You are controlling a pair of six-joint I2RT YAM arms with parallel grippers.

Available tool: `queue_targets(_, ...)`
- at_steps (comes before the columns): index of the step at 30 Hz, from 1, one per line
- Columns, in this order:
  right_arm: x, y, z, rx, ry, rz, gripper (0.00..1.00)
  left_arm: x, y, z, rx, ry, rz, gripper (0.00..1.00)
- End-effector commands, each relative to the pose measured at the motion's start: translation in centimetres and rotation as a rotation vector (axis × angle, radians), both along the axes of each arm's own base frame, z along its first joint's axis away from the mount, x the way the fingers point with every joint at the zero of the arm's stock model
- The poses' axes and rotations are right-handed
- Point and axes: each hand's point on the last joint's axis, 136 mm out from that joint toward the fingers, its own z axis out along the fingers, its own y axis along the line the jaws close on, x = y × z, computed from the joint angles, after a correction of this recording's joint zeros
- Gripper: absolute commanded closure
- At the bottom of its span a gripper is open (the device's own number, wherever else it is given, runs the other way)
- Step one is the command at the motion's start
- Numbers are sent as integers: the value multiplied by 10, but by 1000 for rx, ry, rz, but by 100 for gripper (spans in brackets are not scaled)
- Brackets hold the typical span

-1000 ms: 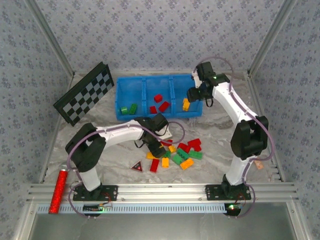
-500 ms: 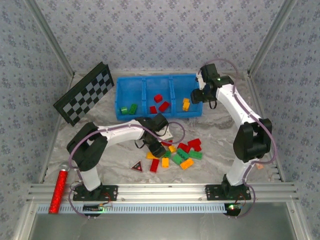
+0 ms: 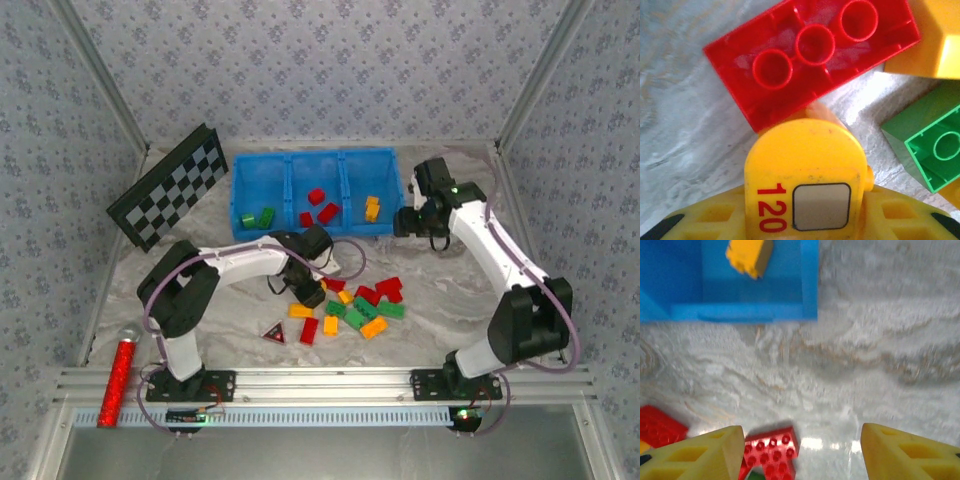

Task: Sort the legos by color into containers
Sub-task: Pick up the lego from the middle-left of the table, then place the lego in the container.

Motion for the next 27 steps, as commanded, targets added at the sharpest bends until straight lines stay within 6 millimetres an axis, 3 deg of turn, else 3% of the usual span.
queue_targets(1,-38,2,-20,70,100,-83,35,17,-17,35,-63,-37,12,61)
queue_targets(5,-61,11,-38,186,131,-157,35,40,-43,81,-148,-109,7,63)
queue_targets(10,-74,19,-53,270,136,-218,35,83,-74,136,-227,-266,3,63)
queue_targets(15,-81,20,-72,314,175,-320,34,137,-103,165,-262,-404,42,64)
queue_targets(21,-79,24,-86,377,211,-445,33,190,-140,167,-274,-485,78,64)
queue_targets(27,-76,24,-99,357,260,-503,32,217,-156,133,-214,-494,77,64)
